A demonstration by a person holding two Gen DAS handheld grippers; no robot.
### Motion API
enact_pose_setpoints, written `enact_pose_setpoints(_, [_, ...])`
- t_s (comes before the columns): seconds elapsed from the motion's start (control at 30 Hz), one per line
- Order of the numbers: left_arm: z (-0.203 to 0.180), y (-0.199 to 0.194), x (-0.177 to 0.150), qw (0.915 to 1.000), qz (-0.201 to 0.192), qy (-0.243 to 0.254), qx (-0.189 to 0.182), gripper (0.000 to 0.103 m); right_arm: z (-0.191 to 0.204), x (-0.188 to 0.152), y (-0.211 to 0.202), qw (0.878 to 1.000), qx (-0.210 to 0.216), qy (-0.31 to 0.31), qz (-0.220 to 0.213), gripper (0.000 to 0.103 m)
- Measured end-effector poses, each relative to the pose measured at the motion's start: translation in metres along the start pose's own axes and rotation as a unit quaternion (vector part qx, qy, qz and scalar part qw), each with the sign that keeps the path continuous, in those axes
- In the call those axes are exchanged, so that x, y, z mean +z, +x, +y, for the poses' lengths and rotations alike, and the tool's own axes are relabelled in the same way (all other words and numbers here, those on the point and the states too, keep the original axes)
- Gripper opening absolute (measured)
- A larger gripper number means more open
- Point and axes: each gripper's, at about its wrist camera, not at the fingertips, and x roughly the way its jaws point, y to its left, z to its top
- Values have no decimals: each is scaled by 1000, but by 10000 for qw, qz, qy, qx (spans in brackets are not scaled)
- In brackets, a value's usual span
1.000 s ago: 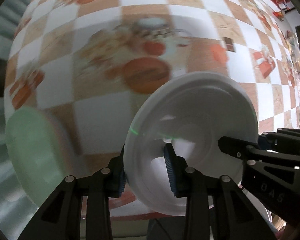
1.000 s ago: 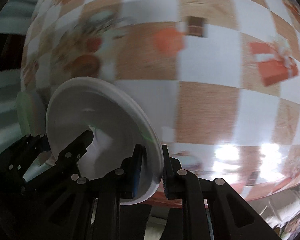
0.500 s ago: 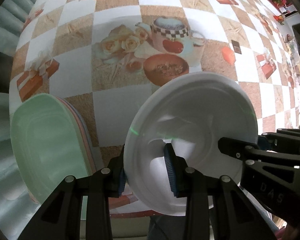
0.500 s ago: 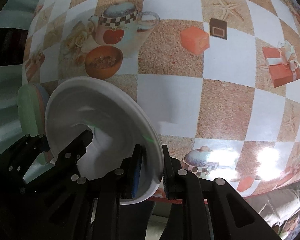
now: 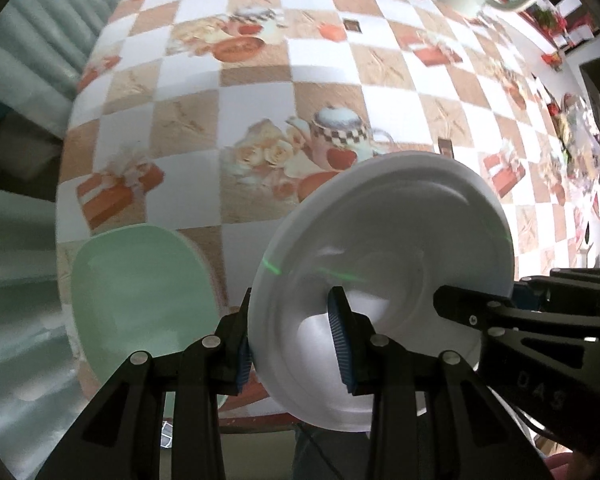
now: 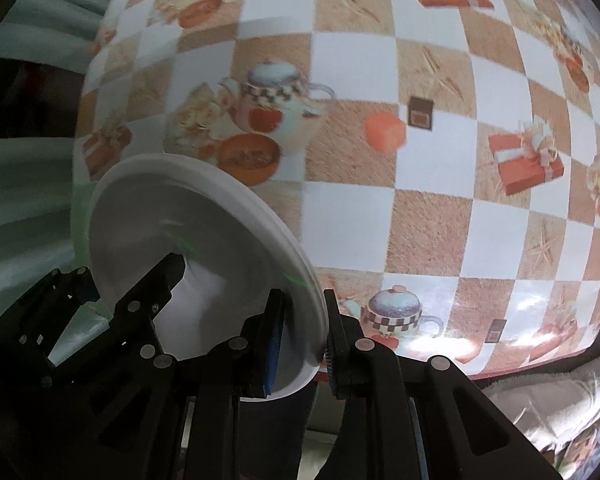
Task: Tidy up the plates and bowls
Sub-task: 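Lift the bowl stack with both grippers and carry it to the plate stack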
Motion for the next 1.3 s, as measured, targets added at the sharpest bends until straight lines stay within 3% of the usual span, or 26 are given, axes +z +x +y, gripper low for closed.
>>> enact_pose_setpoints(0.3, [13,-43,-28,9990,-255,-343,137,37,43,-3,-8,9988,-40,-472,-76,20])
enact_pose_setpoints(0.8, [74,-51,-52,9938,-370,-1015,254,38,125,0,10,9926,-182,-1202,40,20])
enact_pose_setpoints(1.3, [123,-39,-79,9872,-202,-1540,353,38,176,-2,42,9845,-270,-1716,242,21])
